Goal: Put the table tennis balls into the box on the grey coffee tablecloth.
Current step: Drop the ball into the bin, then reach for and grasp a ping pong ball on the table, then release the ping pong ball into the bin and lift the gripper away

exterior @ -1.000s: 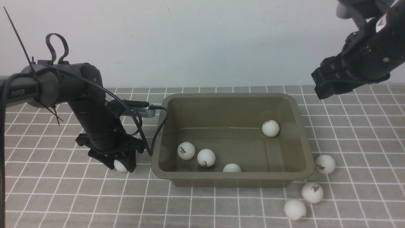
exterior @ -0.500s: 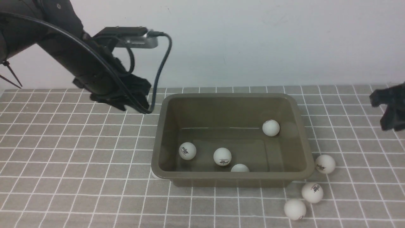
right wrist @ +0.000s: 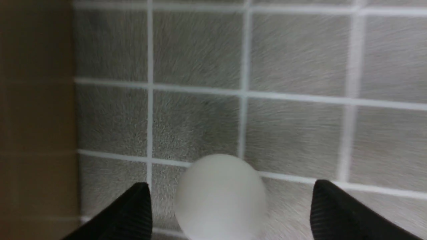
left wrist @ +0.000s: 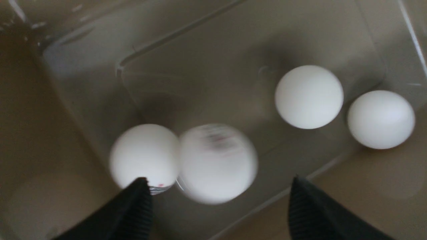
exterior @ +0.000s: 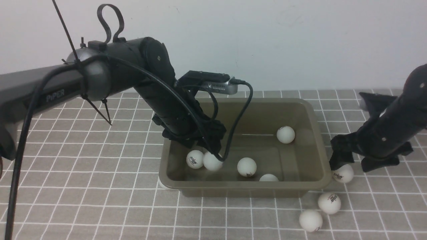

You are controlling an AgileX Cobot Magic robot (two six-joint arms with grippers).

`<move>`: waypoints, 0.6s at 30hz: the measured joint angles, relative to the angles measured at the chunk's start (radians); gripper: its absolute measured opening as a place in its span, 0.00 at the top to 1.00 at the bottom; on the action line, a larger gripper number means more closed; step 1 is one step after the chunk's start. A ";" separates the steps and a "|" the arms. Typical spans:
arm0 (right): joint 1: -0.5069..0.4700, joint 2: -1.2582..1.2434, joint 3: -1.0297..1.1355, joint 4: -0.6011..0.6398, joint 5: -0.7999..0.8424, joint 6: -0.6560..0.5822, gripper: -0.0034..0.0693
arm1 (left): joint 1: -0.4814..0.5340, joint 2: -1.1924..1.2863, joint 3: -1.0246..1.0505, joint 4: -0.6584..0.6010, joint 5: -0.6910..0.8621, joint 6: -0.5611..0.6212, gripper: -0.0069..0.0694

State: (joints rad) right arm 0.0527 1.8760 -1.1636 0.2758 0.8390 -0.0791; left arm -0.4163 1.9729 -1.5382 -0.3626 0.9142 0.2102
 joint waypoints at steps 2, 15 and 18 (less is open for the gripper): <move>0.008 0.031 0.000 0.000 -0.016 -0.004 0.18 | 0.010 -0.001 -0.036 0.019 0.043 -0.020 0.18; -0.008 -0.217 -0.063 0.049 0.021 0.021 0.45 | 0.270 -0.238 -0.155 0.302 0.304 -0.131 0.91; 0.031 -0.285 -0.118 0.136 0.024 -0.032 0.45 | 0.334 -0.252 -0.100 0.281 0.311 -0.118 0.92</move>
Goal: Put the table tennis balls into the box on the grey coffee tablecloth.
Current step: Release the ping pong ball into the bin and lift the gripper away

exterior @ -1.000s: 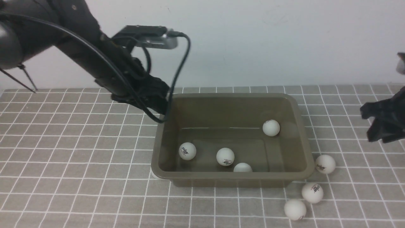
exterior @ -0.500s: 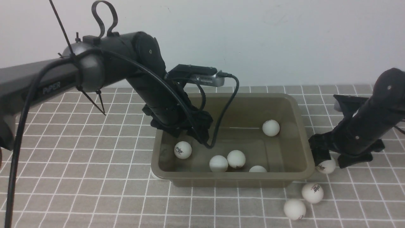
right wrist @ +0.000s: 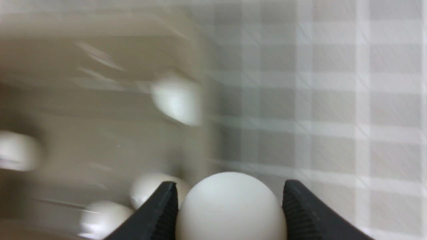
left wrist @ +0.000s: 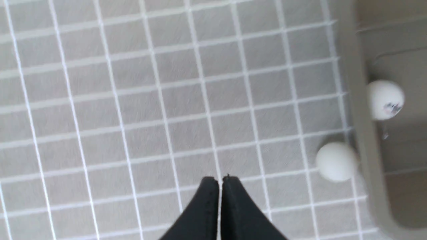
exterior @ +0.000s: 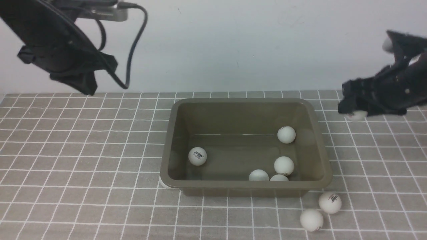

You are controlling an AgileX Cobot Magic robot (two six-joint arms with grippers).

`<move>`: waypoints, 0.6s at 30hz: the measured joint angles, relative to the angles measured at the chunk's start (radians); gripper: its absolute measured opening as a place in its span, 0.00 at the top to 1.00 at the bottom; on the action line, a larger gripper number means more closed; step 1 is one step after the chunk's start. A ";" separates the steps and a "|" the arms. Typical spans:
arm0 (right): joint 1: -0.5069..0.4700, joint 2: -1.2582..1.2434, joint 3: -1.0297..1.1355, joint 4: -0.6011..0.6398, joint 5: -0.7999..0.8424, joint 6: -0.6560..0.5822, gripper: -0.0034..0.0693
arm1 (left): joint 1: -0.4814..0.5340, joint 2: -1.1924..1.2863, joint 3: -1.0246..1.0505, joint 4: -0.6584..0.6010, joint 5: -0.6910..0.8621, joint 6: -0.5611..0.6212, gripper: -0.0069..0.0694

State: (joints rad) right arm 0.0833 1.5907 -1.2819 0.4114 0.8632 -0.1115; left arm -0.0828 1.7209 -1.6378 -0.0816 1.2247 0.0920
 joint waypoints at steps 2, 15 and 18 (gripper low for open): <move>0.035 -0.008 -0.031 0.042 0.002 -0.033 0.45 | 0.015 -0.001 0.060 -0.023 -0.005 0.015 0.92; 0.214 0.197 -0.264 -0.009 0.170 -0.022 0.22 | -0.040 0.004 0.470 -0.355 -0.342 0.269 0.88; 0.214 0.196 -0.306 -0.073 0.211 0.015 0.13 | -0.048 0.014 0.472 -0.401 -0.370 0.299 0.79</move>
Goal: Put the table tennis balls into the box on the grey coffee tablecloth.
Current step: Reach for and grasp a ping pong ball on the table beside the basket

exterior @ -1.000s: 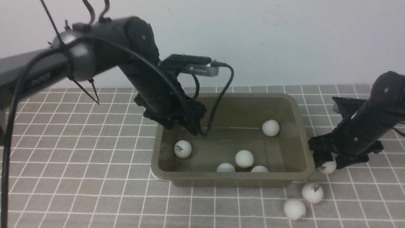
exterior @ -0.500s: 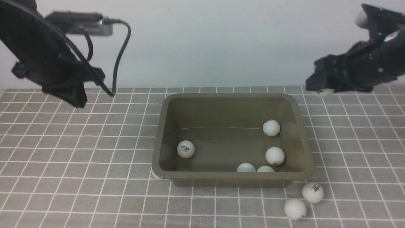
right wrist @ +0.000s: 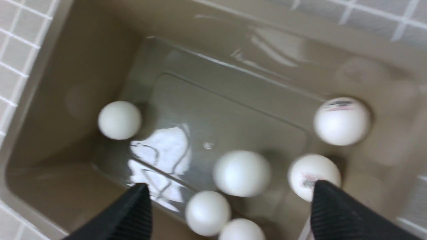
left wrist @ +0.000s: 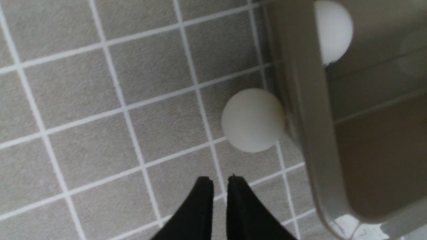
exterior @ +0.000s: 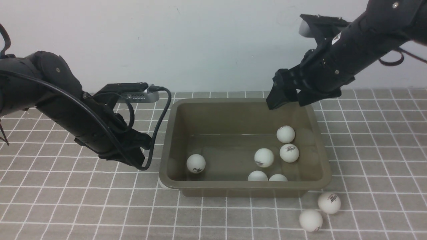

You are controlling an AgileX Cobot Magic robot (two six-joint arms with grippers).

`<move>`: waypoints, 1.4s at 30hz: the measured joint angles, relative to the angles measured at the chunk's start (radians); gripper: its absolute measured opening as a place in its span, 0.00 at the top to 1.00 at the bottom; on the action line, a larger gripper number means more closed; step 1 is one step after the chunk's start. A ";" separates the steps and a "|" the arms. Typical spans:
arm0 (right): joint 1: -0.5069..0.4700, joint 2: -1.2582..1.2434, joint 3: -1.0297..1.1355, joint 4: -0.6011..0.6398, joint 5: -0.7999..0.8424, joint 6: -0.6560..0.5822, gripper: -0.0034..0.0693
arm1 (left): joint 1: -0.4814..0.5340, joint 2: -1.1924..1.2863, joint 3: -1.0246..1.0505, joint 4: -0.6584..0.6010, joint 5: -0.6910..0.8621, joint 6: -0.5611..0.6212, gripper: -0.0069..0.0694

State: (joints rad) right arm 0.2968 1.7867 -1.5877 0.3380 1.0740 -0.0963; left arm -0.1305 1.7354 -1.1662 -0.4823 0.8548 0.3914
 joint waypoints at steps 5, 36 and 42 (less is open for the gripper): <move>0.000 -0.002 -0.030 -0.055 0.052 0.017 0.10 | -0.011 0.058 0.000 -0.017 -0.026 0.006 0.58; 0.000 -0.002 -0.031 -0.111 0.067 0.022 0.14 | -0.087 0.220 0.000 -0.069 -0.163 0.032 0.46; -0.002 -0.005 -0.031 -0.221 0.156 0.070 0.15 | -0.046 0.130 -0.069 -0.004 -0.049 0.012 0.45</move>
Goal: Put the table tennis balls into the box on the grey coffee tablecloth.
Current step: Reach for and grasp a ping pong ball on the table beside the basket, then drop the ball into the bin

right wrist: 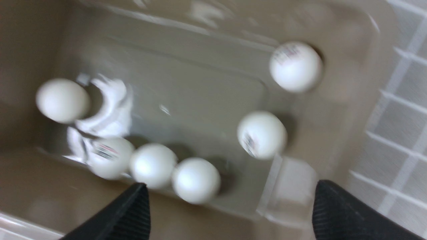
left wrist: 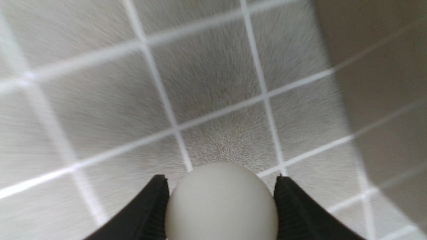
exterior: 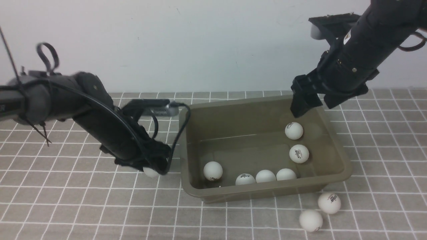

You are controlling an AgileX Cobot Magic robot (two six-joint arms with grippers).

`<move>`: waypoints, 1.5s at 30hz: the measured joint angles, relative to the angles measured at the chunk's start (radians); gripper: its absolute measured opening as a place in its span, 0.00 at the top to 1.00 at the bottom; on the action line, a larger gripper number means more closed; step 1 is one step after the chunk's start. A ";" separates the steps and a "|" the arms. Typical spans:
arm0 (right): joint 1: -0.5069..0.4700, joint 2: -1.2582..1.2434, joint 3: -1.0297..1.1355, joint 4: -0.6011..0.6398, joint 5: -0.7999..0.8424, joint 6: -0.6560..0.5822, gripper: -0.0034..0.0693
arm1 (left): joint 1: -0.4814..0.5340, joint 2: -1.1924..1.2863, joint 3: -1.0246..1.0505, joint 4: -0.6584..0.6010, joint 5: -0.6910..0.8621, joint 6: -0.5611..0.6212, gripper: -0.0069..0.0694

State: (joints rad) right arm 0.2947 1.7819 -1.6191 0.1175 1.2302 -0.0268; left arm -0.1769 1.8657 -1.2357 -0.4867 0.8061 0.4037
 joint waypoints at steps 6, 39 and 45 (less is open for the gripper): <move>-0.052 -0.039 0.011 -0.097 0.007 0.051 0.23 | -0.017 -0.096 -0.199 0.022 0.145 -0.048 0.45; -0.257 -0.348 0.561 0.171 -0.186 -0.018 0.62 | -0.206 0.288 -0.609 0.408 0.403 -0.369 0.20; -0.245 -0.322 0.561 0.227 -0.186 -0.079 0.39 | -0.206 0.273 -0.770 0.413 0.419 -0.369 0.38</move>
State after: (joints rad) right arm 0.0494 1.4598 -1.0580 0.3442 1.0439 -0.1057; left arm -0.3826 2.1384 -2.0058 -0.0734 1.2247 0.0347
